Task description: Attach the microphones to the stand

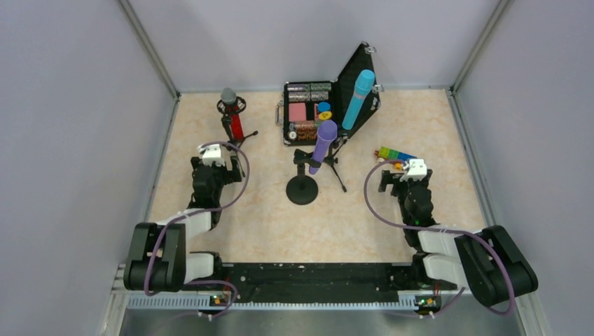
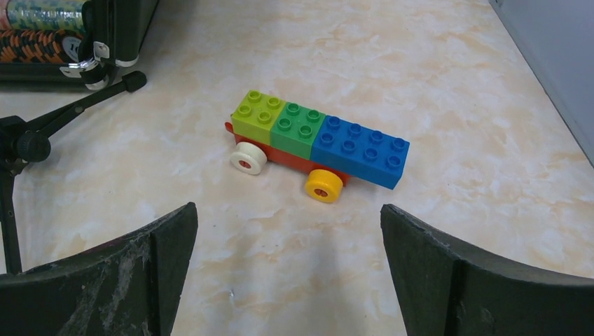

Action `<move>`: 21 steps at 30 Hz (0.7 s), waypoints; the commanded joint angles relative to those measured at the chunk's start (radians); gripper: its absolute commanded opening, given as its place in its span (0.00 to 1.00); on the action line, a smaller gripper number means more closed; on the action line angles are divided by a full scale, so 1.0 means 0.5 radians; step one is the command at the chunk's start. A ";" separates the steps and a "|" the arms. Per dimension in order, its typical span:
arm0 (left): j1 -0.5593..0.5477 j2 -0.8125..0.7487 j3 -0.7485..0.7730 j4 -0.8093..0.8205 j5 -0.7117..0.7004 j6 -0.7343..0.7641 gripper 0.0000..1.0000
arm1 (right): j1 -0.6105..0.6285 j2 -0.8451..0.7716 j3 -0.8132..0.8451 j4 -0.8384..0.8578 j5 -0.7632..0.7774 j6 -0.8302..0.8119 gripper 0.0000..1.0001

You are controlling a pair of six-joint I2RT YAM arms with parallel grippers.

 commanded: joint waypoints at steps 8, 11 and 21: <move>0.003 0.410 -0.208 1.076 -0.156 0.144 0.99 | -0.014 0.113 0.185 0.087 0.086 -0.007 0.99; 0.004 0.472 -0.212 1.201 -0.183 0.142 0.99 | -0.014 0.100 0.161 0.126 0.084 -0.009 0.99; 0.004 0.413 -0.073 0.821 -0.259 0.090 0.99 | -0.013 0.111 0.182 0.096 0.018 -0.033 0.97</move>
